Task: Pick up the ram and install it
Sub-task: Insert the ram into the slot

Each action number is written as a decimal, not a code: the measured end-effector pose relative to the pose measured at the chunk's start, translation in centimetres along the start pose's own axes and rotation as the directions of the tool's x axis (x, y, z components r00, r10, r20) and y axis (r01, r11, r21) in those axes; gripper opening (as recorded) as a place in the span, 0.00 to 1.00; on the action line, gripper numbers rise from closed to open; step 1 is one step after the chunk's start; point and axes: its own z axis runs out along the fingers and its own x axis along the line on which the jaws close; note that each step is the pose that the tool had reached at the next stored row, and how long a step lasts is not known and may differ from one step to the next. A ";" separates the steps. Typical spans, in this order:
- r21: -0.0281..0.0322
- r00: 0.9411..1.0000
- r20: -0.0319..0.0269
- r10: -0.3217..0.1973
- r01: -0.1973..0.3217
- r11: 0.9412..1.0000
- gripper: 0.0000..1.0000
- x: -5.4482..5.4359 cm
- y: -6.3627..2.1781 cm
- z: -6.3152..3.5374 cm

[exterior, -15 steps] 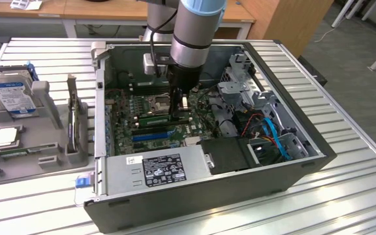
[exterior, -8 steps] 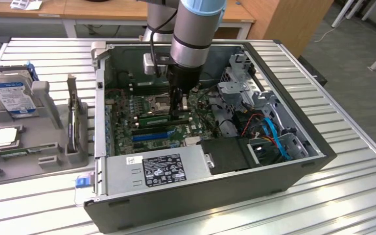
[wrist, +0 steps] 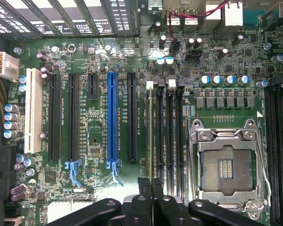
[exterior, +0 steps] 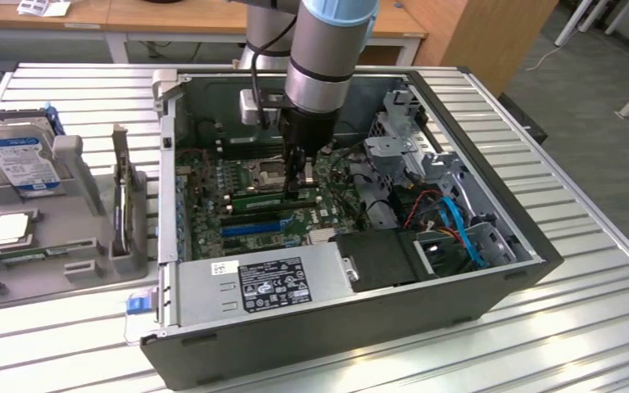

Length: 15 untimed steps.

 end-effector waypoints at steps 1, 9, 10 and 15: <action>0.000 1.000 0.000 0.000 0.000 1.000 0.12 0.0 0.00 0.00; 0.000 1.000 0.000 0.000 0.000 1.000 0.12 0.0 0.00 0.00; 0.000 1.000 0.000 0.000 0.000 1.000 0.12 0.0 0.00 0.00; 0.000 1.000 0.000 0.000 0.000 1.000 0.12 0.0 0.04 -0.54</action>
